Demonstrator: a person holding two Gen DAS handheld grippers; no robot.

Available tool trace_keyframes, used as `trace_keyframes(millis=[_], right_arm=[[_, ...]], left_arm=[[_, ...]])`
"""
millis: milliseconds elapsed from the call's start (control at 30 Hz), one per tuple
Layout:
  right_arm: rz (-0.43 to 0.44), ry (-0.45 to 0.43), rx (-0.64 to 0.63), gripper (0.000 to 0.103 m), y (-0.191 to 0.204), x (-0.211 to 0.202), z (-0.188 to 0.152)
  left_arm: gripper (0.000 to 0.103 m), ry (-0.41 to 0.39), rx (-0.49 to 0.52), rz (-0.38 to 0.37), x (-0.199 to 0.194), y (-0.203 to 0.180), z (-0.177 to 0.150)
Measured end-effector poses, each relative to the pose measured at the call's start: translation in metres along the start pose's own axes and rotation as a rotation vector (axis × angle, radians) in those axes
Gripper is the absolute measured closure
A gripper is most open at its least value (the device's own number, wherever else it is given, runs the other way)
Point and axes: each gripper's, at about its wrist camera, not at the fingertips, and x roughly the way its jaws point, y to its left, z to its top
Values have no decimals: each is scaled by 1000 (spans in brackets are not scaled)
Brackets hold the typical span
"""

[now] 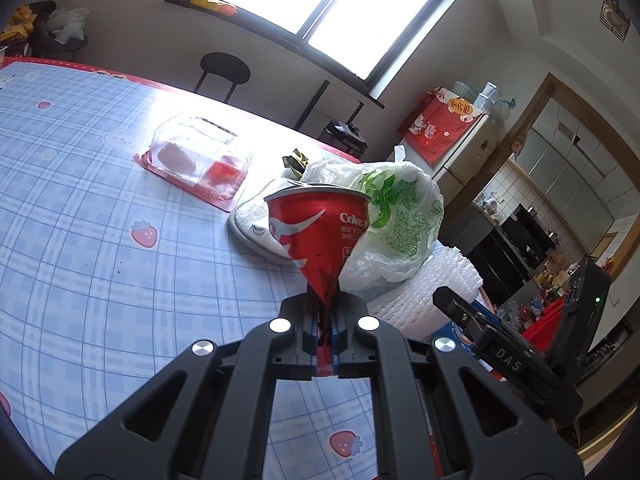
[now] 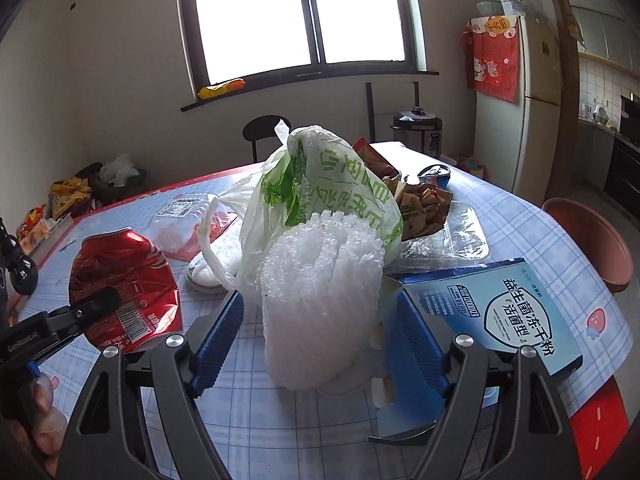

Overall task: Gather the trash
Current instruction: 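Grasp the white foam net with the right tool and lift it, then carry the can and foam net to the bucket and release both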

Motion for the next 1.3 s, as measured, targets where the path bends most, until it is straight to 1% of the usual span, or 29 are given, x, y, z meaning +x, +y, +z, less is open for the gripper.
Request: trace_keyframes(millis=[33,67,133,167,200,233,400,467,600,767,833,933,1000,1100,1200,1300], right_arm=[[4,-2,10,38,-3,2,-2],[13,-4,21,40,-5,3,-3],[33,-10,34,53,-8,4,-4],[39,-18,35,58,-9,3,-4],[34,-30,29,67,-9,2,-5],[26,-48,20,71,-9,-1,-7],[52,-222,-18,73,-5,-29,-18],[64,-273,-25,73,-5,-40,-20],[53,-317,-8,73,-9,-50,-20],[81,-334,44,73,-26,-59,-20],[104,-346,76,73,-39,-67,-17],[98,-383,96,73,-64,-86,-3],[64,-413,79,73,-88,-100,9],[-43,-449,28,73,-130,-119,27],[-150,-450,6,73,-182,-130,46],[-247,-424,20,73,-241,-128,62]], left_arm=[[95,-2,5,2,0,-1,-1],[95,-2,10,4,0,-1,-1],[95,-2,22,8,1,-3,-2],[95,-1,28,11,1,-4,-3],[95,1,31,12,1,-5,-3],[95,2,31,13,0,-5,-4],[95,-17,42,26,-3,-7,-4],[95,-27,50,31,-5,-8,-4],[95,-42,77,37,-6,-12,-5],[95,-55,108,48,-5,-17,-6],[95,-58,119,60,-5,-20,-5],[95,-63,138,70,-6,-28,-1],[95,-62,145,74,-6,-36,2],[95,-73,168,70,-5,-53,9],[95,-89,198,53,-2,-78,15],[95,-91,222,28,9,-105,20]])
